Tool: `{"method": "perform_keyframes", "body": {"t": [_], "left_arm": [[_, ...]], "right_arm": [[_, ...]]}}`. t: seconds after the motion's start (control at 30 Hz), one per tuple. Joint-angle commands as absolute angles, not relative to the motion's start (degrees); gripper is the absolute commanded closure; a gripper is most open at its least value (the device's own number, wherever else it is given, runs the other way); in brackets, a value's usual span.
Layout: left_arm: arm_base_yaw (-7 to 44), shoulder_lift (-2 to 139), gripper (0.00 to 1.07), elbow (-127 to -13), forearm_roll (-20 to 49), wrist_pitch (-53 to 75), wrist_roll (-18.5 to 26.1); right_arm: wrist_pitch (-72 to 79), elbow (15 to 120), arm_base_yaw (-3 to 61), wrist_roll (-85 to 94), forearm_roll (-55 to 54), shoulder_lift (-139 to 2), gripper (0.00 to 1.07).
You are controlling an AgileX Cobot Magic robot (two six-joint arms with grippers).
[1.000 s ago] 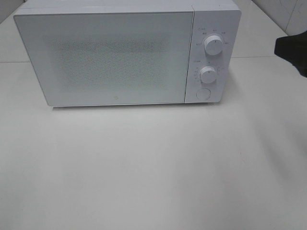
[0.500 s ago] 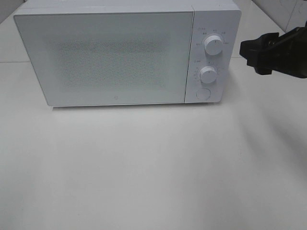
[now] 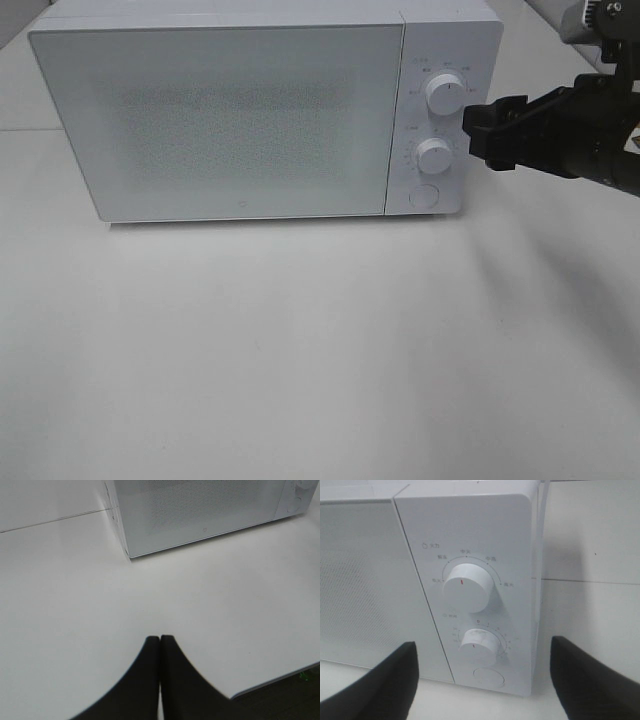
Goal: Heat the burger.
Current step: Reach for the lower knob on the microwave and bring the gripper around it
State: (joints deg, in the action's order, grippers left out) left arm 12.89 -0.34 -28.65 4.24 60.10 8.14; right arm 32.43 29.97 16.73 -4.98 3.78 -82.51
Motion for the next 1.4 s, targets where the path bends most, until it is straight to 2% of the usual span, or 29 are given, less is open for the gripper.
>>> {"method": "perform_keyframes", "body": {"t": [0.03, 0.43, 0.6, 0.83, 1.07, 1.4], "left_arm": [[12.7, -1.4, 1.06, -28.4, 4.8, 59.2, 8.0], [12.7, -1.4, 1.06, -28.4, 4.8, 59.2, 8.0], [12.7, -1.4, 1.06, -28.4, 4.8, 59.2, 8.0], [12.7, -1.4, 1.06, -28.4, 4.8, 59.2, 8.0], [12.7, -1.4, 1.06, -28.4, 4.8, 59.2, 8.0], [12.7, -1.4, 1.06, -28.4, 4.8, 59.2, 8.0]], "right_arm": [[35.2, 30.3, 16.7, -4.4, 2.3, -84.0, 0.37], [37.4, 30.4, 18.4, -3.6, 0.0, -86.8, 0.37], [39.5, 30.4, 23.7, 3.8, -8.2, -86.8, 0.37], [42.2, 31.1, 27.2, 10.1, -17.9, -87.4, 0.37], [43.0, 33.3, 27.3, 9.9, -18.2, -92.2, 0.37], [54.0, 33.5, 27.3, 9.9, -18.1, -100.8, 0.37]]}}
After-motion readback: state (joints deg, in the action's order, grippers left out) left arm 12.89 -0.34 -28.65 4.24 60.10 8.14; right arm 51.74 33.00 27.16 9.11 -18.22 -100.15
